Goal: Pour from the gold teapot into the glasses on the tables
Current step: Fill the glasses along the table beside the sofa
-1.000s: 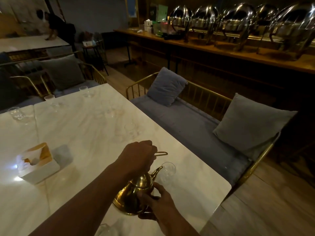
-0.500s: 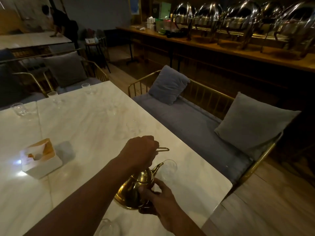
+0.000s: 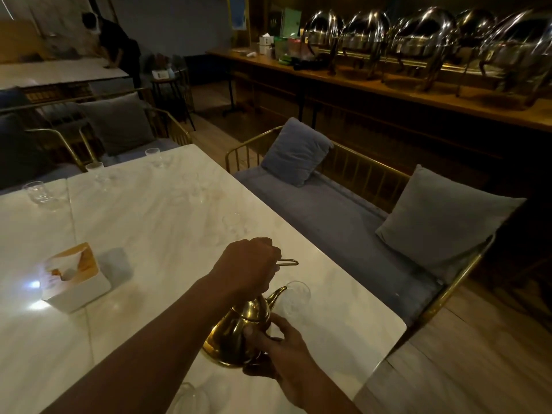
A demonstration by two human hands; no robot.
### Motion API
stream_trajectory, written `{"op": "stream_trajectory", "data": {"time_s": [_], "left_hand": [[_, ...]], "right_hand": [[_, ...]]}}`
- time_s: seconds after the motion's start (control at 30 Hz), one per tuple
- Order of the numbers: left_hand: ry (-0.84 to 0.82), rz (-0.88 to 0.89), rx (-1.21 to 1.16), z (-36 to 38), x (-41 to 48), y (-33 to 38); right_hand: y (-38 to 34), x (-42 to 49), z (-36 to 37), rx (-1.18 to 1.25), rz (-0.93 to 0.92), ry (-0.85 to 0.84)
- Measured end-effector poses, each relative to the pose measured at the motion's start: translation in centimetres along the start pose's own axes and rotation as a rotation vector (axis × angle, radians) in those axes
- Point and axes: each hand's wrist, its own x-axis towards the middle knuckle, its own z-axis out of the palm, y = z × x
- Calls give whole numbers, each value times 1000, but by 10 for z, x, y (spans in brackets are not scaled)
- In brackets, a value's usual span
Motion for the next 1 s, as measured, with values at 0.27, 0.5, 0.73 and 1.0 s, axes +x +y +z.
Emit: {"op": "stream_trajectory", "data": {"time_s": [0.27, 0.5, 0.73, 1.0], "left_hand": [[12, 6, -8, -2, 2, 2], [5, -5, -14, -1, 2, 2], [7, -18, -30, 1, 4, 3], [-16, -64, -32, 2, 6, 6]], "right_hand": [[-3, -3, -2, 10, 16, 0], [-3, 0, -3, 9, 35, 4], [-4, 1, -6, 10, 38, -15], [-2, 8, -14, 3, 29, -37]]}}
